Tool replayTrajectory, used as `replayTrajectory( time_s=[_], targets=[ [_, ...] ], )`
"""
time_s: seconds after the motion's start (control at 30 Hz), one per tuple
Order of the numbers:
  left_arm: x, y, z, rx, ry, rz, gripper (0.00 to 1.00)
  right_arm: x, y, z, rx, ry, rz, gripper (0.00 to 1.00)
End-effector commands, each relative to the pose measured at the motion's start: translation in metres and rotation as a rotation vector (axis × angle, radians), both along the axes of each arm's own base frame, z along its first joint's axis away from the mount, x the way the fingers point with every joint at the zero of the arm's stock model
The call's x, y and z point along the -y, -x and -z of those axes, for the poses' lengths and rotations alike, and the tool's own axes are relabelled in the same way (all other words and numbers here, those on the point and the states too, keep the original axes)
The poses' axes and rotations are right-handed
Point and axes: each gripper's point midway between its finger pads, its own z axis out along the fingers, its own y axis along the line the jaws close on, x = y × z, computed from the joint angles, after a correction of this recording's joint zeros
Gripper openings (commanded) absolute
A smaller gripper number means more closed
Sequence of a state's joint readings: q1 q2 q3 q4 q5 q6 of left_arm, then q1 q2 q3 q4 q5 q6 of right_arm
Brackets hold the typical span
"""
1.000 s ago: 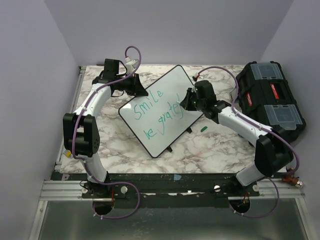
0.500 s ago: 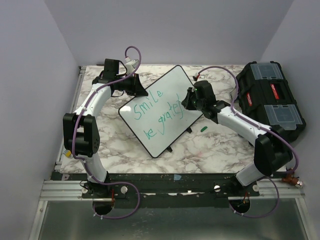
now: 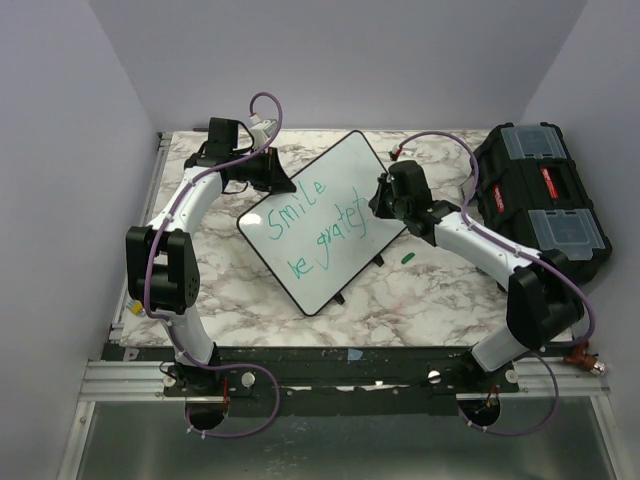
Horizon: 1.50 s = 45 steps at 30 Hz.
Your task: Write a sentence on the whiteboard
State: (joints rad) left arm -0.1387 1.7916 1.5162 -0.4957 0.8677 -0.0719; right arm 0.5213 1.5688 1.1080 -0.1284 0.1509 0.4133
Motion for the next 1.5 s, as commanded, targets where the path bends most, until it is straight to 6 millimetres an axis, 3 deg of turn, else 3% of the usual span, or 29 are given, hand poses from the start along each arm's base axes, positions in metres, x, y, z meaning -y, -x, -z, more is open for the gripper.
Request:
replayTrajectory(
  time_s=[0.0, 0.2, 0.5, 1.07, 1.47],
  targets=[
    [-0.003, -0.012, -0.012, 0.164, -0.056, 0.028, 0.00, 0.007, -0.001, -0.011, 0.023, 0.018, 0.018, 0.01],
    [-0.003, -0.011, -0.014, 0.167, -0.053, 0.030, 0.00, 0.009, -0.003, -0.035, 0.068, -0.015, 0.027, 0.01],
    [-0.003, -0.008, -0.014, 0.169, -0.050, 0.037, 0.00, 0.015, -0.012, -0.040, 0.073, -0.021, 0.046, 0.01],
    [-0.004, -0.008, -0.014, 0.171, -0.058, 0.030, 0.00, 0.010, -0.017, -0.005, -0.009, -0.029, 0.015, 0.01],
    [-0.003, -0.008, -0.014, 0.178, -0.054, 0.039, 0.00, 0.018, 0.010, 0.024, -0.085, -0.017, -0.003, 0.01]
  ],
)
